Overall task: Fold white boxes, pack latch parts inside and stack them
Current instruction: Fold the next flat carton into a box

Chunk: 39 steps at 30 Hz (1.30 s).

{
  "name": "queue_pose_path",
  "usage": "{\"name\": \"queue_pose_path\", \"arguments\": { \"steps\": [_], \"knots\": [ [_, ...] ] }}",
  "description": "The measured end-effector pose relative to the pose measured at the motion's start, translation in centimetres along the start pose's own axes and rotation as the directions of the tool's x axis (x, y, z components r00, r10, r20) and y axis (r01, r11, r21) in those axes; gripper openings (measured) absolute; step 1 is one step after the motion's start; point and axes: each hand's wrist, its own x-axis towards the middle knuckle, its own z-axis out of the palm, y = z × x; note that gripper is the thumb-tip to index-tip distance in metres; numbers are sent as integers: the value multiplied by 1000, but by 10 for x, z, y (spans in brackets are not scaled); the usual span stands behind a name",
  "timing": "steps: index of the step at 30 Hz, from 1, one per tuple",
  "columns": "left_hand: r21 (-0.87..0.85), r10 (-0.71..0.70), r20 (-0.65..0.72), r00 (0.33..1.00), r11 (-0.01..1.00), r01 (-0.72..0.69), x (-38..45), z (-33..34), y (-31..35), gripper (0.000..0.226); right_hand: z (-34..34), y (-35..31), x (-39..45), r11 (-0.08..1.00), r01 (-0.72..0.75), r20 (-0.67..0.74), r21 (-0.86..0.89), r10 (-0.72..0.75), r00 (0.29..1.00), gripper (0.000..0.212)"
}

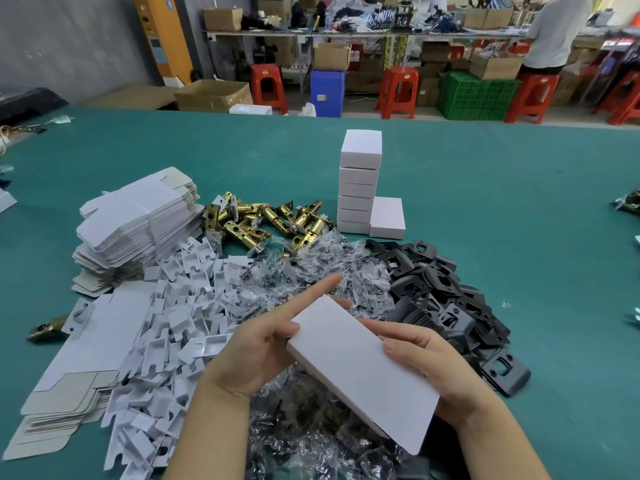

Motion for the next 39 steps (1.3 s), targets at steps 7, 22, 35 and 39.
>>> {"name": "queue_pose_path", "arguments": {
  "steps": [7, 22, 35, 39],
  "knots": [
    [-41, -2, 28, 1000, 999, 3, 2, -1, 0, 74, -2, -2, 0, 999, -25, 3, 23, 25, 1000, 45],
    [391, -6, -114, 993, 919, 50, 4, 13, 6, 73, 2, 1, 2, 1000, -20, -60, 15, 20, 998, 38],
    [504, 29, -202, 979, 860, 79, 1, 23, 9, 59, -2, 2, 2, 1000, -18, -38, -9, 17, 999, 40],
    [534, 82, -232, 969, 844, 56, 2, 26, 7, 64, -2, 2, 3, 1000, -17, -50, -6, 17, 999, 41]
  ]
}}
